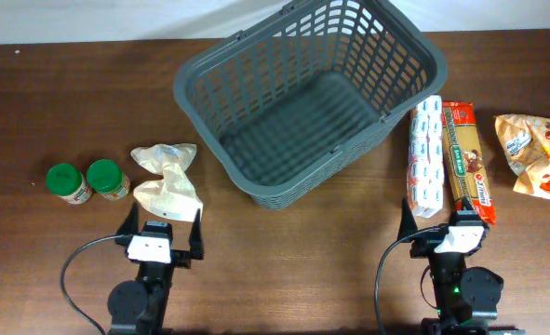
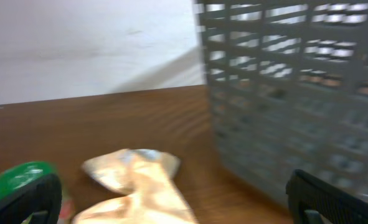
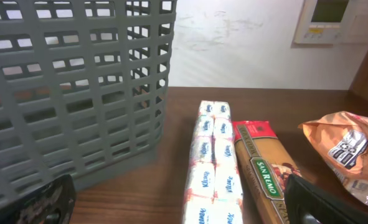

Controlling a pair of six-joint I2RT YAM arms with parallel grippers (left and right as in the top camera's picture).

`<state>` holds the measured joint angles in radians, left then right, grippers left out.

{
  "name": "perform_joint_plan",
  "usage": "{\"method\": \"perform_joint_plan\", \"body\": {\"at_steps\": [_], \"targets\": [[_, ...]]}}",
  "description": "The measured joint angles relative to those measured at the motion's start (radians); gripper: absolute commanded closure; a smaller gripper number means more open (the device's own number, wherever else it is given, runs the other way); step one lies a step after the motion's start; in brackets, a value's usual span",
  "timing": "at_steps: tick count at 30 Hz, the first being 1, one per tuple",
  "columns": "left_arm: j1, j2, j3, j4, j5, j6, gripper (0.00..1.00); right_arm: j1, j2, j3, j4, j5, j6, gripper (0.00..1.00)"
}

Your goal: Pack container

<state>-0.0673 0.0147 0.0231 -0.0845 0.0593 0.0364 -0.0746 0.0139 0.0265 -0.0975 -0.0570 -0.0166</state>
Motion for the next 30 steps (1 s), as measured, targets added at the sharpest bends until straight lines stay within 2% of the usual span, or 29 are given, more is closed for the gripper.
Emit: {"method": "perform_joint_plan", "body": {"at_steps": [4,9,11,15,16,19,23,30], "targets": [[0.0,0.0,0.0,0.003,0.106,-0.048,0.01,0.0,0.0,0.0,0.002,-0.03,0.082,0.01],[0.0,0.0,0.007,-0.019,0.168,-0.075,0.01,0.0,0.002,0.002,-0.002,-0.129,0.148,0.01],[0.0,0.0,0.049,-0.122,0.18,-0.084,0.01,0.0,0.016,0.029,-0.068,-0.173,0.149,0.01],[0.0,0.011,0.176,-0.388,0.194,-0.094,0.01,0.001,0.078,0.135,-0.385,-0.224,0.128,0.01],[0.0,0.022,0.229,-0.461,0.191,-0.096,0.01,0.001,0.098,0.154,-0.422,-0.225,0.117,0.01],[0.0,0.074,0.385,-0.567,0.154,-0.1,0.01,0.001,0.195,0.274,-0.538,-0.225,0.062,0.01],[0.0,0.183,0.573,-0.621,0.113,-0.102,0.01,0.001,0.331,0.489,-0.609,-0.222,0.023,0.01],[0.0,0.519,0.879,-0.788,0.09,-0.101,0.01,0.001,0.626,0.903,-0.788,-0.206,-0.001,0.01]]}}
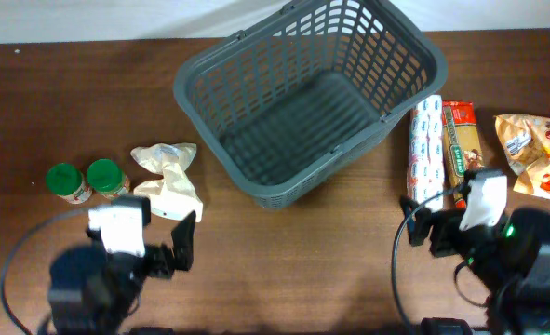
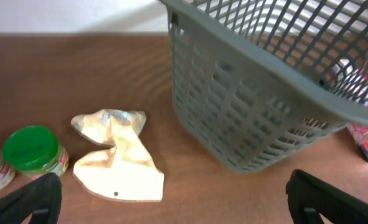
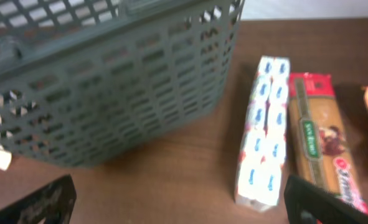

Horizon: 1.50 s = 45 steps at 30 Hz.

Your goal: Pack container

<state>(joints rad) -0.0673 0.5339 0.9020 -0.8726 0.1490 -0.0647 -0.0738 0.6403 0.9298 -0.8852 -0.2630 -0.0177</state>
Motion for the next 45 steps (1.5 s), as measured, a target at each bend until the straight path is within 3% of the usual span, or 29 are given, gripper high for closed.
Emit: {"method": "perform_joint_plan", "body": {"at_steps": [3,9,12,17,18,19,21,22,26,30,34,45], "targets": [[0.0,0.152,0.148,-0.077,-0.003,0.01,0.01,0.0,0.128,0.175,-0.088,0.015,-0.005,0.01],[0.0,0.497,0.613,-0.373,0.034,0.032,0.01,0.0,0.314,0.513,-0.251,0.02,-0.009,0.01],[0.0,0.623,0.811,-0.488,0.043,0.059,0.01,0.0,0.342,0.613,-0.276,-0.002,-0.008,0.01],[0.0,0.704,0.922,-0.523,0.108,0.071,0.01,0.0,0.336,0.663,-0.286,-0.037,-0.008,0.01],[0.0,0.709,0.922,-0.523,0.124,0.072,0.3,0.0,0.336,0.663,-0.288,-0.039,-0.003,0.01],[0.0,0.712,0.922,-0.523,0.139,0.072,0.53,0.0,0.336,0.663,-0.289,-0.039,0.005,0.0],[0.0,0.718,0.923,-0.529,0.171,0.072,0.89,0.0,0.345,0.663,-0.289,-0.033,0.038,0.12],[-0.005,0.718,0.923,-0.54,0.182,0.072,0.98,0.0,0.351,0.663,-0.287,-0.031,0.051,0.19],[-0.06,0.718,0.924,-0.605,0.208,0.084,0.98,0.0,0.393,0.665,-0.264,-0.023,0.103,0.63],[-0.195,0.718,0.925,-0.678,0.184,0.103,0.98,0.0,0.487,0.704,-0.258,-0.018,0.13,0.95],[-0.413,0.718,0.925,-0.706,0.127,0.117,0.98,0.0,0.611,0.77,-0.244,-0.016,0.178,0.96],[-0.767,0.772,0.927,-0.687,0.043,0.151,0.98,0.0,0.825,0.815,-0.146,-0.059,0.234,0.96]]}}
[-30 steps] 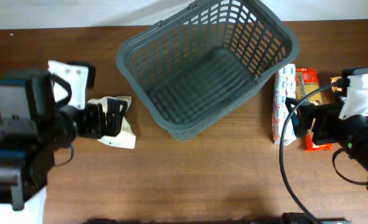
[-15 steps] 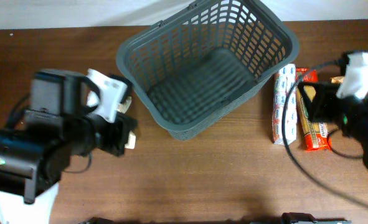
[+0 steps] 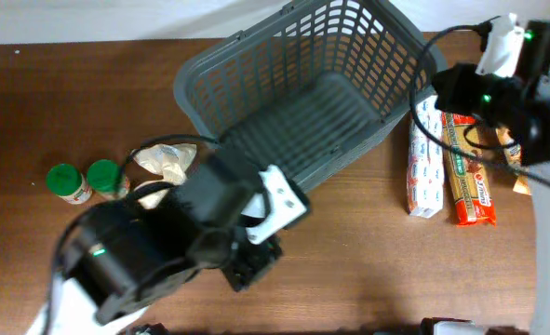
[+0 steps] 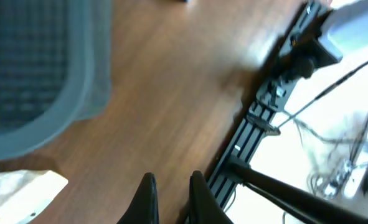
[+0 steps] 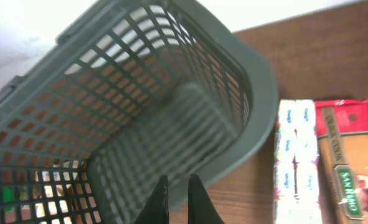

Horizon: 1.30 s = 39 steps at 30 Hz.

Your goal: Pack container

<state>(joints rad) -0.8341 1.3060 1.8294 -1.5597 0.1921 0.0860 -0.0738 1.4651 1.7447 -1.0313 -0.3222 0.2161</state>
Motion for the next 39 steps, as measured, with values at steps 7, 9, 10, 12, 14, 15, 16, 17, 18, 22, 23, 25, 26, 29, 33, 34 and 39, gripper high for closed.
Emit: {"method": "perform_joint_plan", "body": {"at_steps": [7,9,10,12,14,15,16,17,18,22,23,25,26,29,33,34,39], "targets": [[-0.076,0.15,0.002,0.013,-0.073,0.001,0.98,0.0,0.094,0.0,0.005,-0.049,0.02,0.96],[-0.077,0.195,0.002,0.027,-0.097,0.001,0.98,0.0,0.103,0.0,0.009,-0.058,0.019,0.96],[-0.077,0.217,0.002,0.034,-0.108,0.001,0.98,0.0,0.107,0.0,0.013,-0.062,0.02,0.96],[-0.077,0.257,0.002,0.036,-0.13,0.002,0.98,0.0,0.111,0.0,0.015,-0.066,0.02,0.96],[-0.077,0.294,0.002,0.035,-0.149,0.002,0.98,0.001,0.117,0.0,0.014,-0.066,0.02,0.96],[-0.077,0.313,0.002,0.035,-0.159,0.004,0.98,0.002,0.119,0.0,0.014,-0.066,0.019,0.96],[-0.077,0.328,0.002,0.035,-0.169,0.004,0.98,0.004,0.123,0.0,0.014,-0.067,0.02,0.96],[-0.077,0.348,0.002,0.035,-0.18,0.004,0.98,0.006,0.128,0.0,0.014,-0.069,0.02,0.96],[-0.077,0.364,0.002,0.036,-0.191,0.004,0.98,0.009,0.131,0.0,0.014,-0.069,0.02,0.96],[-0.077,0.397,0.002,0.04,-0.24,0.004,0.98,0.018,0.147,0.0,-0.003,-0.072,0.017,0.96],[-0.077,0.4,0.002,0.045,-0.255,0.004,0.98,0.019,0.15,0.0,-0.01,-0.072,0.014,0.96],[-0.077,0.401,0.002,0.051,-0.278,0.004,0.98,0.019,0.154,0.0,-0.031,-0.072,0.002,0.96],[-0.076,0.401,0.002,0.053,-0.289,0.004,0.98,0.019,0.156,0.001,-0.036,-0.072,-0.005,0.96],[-0.072,0.401,0.002,0.054,-0.314,0.005,0.98,0.02,0.156,0.011,-0.068,-0.06,-0.015,0.96],[-0.051,0.401,0.002,0.053,-0.317,0.005,0.98,0.021,0.156,0.019,-0.107,-0.052,-0.019,0.96],[-0.043,0.401,0.002,0.053,-0.317,0.005,0.98,0.021,0.156,0.02,-0.114,-0.052,-0.021,0.96],[0.014,0.401,0.002,0.054,-0.322,0.005,0.98,0.023,0.156,0.021,-0.159,-0.048,-0.042,0.96]]}}
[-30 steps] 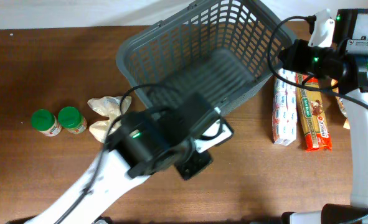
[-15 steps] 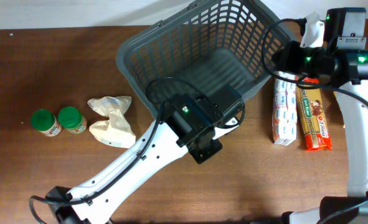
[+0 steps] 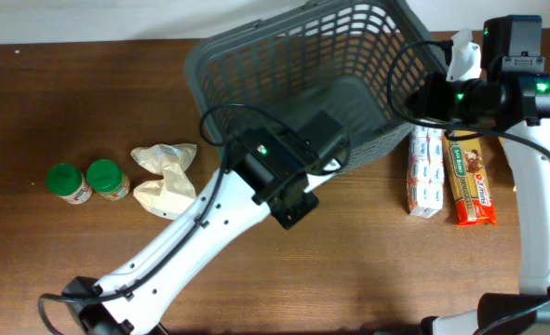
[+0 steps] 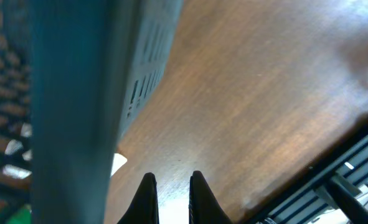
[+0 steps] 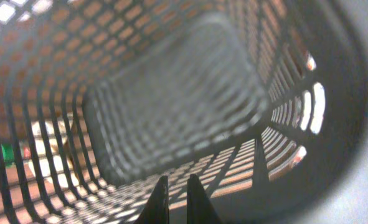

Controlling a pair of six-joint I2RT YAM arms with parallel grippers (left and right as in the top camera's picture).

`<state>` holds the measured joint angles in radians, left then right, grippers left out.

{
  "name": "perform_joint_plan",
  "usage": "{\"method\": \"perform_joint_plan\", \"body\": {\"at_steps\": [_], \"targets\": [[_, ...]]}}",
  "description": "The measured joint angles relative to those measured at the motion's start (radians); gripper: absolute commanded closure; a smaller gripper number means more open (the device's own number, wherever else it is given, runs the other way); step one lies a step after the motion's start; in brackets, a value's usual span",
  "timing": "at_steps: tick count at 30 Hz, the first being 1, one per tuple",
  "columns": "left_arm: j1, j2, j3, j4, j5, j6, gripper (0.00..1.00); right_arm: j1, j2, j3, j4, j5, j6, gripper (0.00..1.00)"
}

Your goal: Pack container

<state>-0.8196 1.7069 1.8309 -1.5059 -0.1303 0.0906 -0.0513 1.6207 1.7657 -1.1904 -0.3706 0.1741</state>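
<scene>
The grey plastic basket [image 3: 256, 74] stands at the back centre, seemingly tipped. My left arm [image 3: 284, 177] reaches across to its near side; the left gripper [image 4: 171, 177] is shut and empty over bare wood, with the basket wall [image 4: 71, 93] close on its left. The right gripper [image 5: 174, 179], shut and empty, is at the basket's right rim and looks into the basket [image 5: 171, 99]. Two green-lidded jars [image 3: 87, 180] and a crumpled cream bag [image 3: 166, 179] lie at the left. A white-and-blue packet [image 3: 426, 172] and a spaghetti pack [image 3: 467, 177] lie at the right.
My right arm [image 3: 535, 186] runs down the right edge of the table, past the spaghetti pack. A black rail [image 4: 333, 193] marks the table's front edge in the left wrist view. Bare wood lies between the jars and the front edge.
My left gripper has moved from the wood in front of the basket up to its near side. The right gripper has come to the right rim. The basket looks shifted and tipped.
Both grippers first rested open at the table's front edge, then were lifted, still open. Later both were shut, the left out in front of the basket and the right high at its back right. Now both are at the basket, and all items lie where they were.
</scene>
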Motion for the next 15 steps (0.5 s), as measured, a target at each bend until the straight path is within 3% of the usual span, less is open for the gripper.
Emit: {"method": "perform_joint_plan", "body": {"at_steps": [15], "targets": [[0.15,0.0,0.0,0.018,-0.009,0.0,0.98,0.0,0.0,0.0,-0.085,0.002,-0.058,0.96]]}}
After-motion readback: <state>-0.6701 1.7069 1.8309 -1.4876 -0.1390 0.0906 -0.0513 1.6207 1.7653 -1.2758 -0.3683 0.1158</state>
